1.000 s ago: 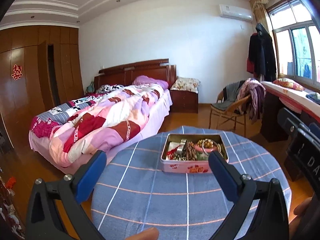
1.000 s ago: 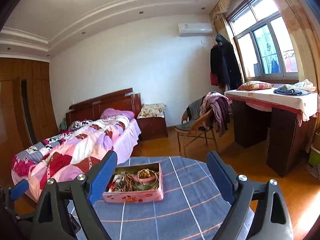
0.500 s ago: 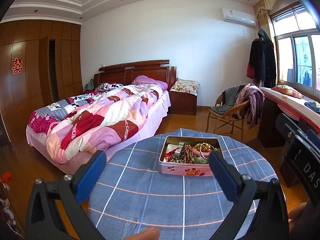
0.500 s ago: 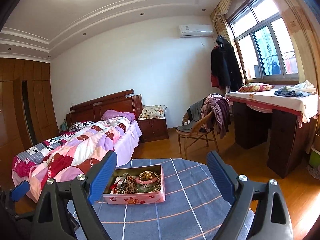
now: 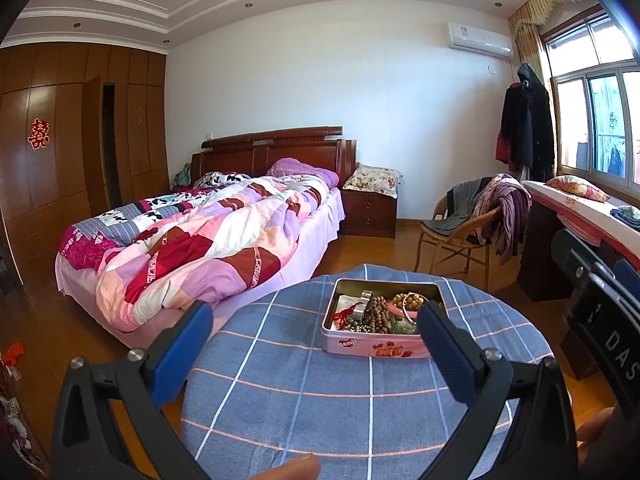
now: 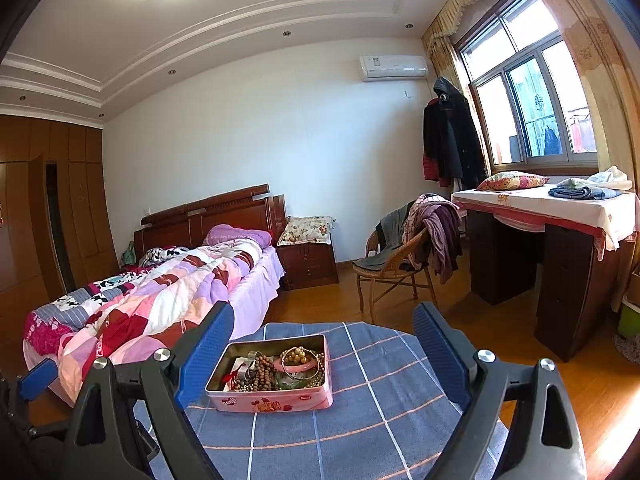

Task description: Organize jewelry

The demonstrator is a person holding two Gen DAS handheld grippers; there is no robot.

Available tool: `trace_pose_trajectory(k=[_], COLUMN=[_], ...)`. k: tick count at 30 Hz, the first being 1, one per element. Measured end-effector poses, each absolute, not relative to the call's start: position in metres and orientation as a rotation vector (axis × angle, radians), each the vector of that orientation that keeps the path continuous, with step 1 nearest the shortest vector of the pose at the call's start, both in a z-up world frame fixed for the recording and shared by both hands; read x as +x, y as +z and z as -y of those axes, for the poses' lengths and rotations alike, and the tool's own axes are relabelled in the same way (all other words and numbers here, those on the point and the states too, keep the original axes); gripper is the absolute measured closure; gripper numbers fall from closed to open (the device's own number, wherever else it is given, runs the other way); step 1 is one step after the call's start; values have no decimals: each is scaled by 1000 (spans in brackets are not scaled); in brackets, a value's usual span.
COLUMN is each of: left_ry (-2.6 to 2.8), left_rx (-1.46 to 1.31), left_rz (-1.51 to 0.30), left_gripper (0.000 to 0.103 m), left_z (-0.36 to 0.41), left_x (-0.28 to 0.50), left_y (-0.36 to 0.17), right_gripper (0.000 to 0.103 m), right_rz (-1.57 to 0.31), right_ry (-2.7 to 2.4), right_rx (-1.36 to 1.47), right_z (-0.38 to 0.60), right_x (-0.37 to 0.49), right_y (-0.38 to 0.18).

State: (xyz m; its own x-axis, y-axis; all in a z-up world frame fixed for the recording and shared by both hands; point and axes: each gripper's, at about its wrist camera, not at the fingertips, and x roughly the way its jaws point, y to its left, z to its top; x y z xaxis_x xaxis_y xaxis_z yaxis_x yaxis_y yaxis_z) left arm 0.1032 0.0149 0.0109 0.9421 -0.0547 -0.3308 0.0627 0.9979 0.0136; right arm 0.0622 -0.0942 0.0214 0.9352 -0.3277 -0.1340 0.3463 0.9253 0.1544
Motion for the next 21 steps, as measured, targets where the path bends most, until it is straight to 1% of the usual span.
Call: trace_pose_trajectory(k=[21], left_ry=[-48], left_rx=[19], left_rz=[-328], left_gripper=[0], left_z=[-20], left_x=[104], left_y=[14], right_gripper=[11], right_rz=[-102], right_ry=[-345], right_rx=[186], right_z=[96], right_x=[56], right_y=[23])
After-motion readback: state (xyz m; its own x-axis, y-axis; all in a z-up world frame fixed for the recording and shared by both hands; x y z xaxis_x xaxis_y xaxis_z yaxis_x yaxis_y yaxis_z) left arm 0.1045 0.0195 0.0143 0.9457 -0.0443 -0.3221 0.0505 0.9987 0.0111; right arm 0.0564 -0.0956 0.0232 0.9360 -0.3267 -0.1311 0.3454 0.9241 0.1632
